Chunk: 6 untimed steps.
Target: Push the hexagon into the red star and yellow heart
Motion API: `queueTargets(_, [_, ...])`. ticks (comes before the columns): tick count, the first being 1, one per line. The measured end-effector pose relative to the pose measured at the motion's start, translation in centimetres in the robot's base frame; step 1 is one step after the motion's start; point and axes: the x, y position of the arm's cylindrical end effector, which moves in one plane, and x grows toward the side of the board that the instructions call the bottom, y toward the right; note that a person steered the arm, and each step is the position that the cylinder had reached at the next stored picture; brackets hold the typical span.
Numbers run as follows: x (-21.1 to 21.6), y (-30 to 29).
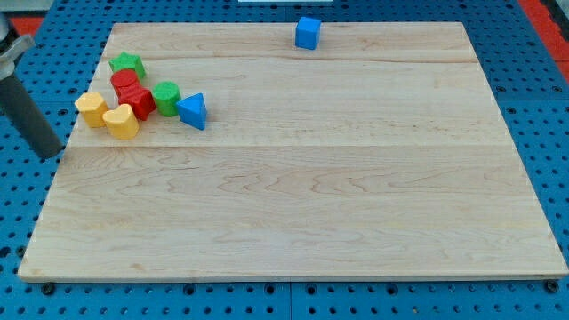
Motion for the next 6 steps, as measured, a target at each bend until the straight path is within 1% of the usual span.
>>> queueTargets(1, [-2.5, 3.1])
queueTargets(3, [-3.7, -0.2])
queueTargets(4, [-8.2, -0.1])
queueTargets(5, [-6.2, 2.1])
queueTargets(6, [-3.7, 8.4])
